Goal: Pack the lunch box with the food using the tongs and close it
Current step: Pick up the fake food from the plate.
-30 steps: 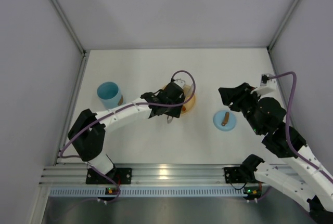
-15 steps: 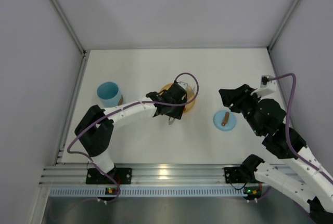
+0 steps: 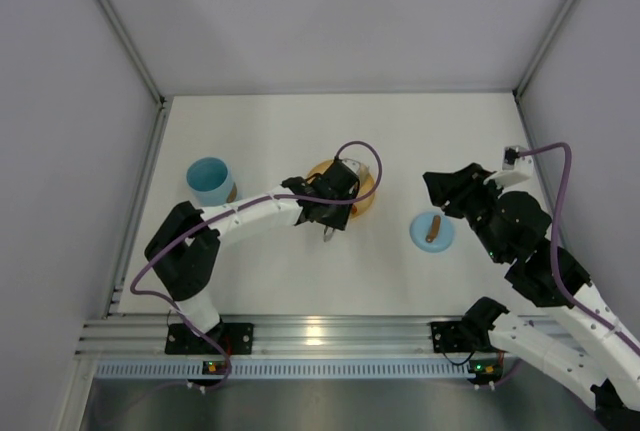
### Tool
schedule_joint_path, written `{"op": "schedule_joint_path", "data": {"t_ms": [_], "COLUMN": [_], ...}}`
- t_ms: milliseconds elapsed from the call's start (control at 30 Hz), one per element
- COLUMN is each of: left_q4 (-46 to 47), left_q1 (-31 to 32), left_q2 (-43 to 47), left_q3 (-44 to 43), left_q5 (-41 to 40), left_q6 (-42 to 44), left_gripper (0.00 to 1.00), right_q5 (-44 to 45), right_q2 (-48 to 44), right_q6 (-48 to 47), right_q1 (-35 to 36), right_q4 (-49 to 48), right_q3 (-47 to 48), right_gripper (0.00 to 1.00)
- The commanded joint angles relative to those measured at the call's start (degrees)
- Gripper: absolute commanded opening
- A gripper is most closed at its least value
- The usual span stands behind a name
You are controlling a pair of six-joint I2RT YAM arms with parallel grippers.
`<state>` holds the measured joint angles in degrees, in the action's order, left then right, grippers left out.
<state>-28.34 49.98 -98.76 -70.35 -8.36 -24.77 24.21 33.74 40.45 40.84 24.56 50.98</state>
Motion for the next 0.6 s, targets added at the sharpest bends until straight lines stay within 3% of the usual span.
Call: {"op": "schedule_joint_path", "data": {"t_ms": [0,567], "left_q4": [-0.75,-9.10], "left_q1": [0.12,0.12], "left_q2": [3.13,18.07], "left_q3": [-1.28,-1.20], "left_q5": [0.36,-7.19], "left_q6": [-0.27,-3.00], "left_gripper": [0.30,0.28], "right_q5": [1.63,3.22], "right_q2": [-0.78,-0.43], "right_q6": [-1.16,-5.73], "right_q1": [0.73,0.73], "right_q4": [1.28,3.04], "right_q3": [-0.36,2.81], "right_gripper": [0.41,0.38]}}
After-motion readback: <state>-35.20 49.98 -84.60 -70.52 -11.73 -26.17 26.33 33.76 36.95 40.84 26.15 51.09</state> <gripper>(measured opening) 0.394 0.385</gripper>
